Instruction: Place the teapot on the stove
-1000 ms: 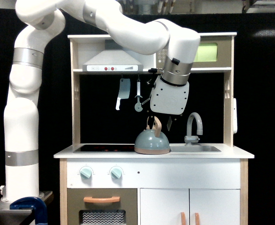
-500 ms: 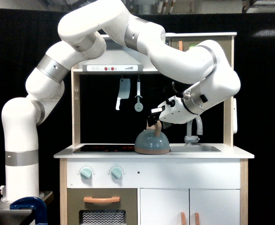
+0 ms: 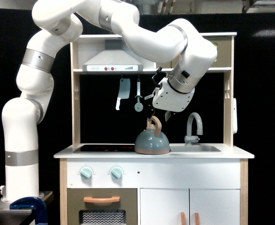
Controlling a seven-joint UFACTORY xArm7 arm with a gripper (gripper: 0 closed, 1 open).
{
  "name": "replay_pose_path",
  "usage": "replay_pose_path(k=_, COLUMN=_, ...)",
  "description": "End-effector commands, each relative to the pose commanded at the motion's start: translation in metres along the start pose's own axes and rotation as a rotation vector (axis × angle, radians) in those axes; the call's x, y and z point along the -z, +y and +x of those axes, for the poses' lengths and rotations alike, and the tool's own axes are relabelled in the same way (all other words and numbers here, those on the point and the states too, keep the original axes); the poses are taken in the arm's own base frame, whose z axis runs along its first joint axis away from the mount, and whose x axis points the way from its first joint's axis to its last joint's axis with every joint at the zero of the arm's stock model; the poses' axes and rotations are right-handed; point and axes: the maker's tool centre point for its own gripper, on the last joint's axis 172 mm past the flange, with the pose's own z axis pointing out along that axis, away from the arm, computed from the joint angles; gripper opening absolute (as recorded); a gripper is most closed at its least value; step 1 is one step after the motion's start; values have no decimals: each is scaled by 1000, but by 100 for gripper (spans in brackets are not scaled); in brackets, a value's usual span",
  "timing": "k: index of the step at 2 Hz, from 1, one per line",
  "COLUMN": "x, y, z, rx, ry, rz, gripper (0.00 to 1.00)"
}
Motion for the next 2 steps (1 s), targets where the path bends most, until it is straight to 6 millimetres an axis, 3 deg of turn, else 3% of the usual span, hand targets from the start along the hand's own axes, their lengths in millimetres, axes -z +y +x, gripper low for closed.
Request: replay_pose_path(k=2, x=-31, y=11, z=1, rx=26, ry=-25, rz=50, gripper=100)
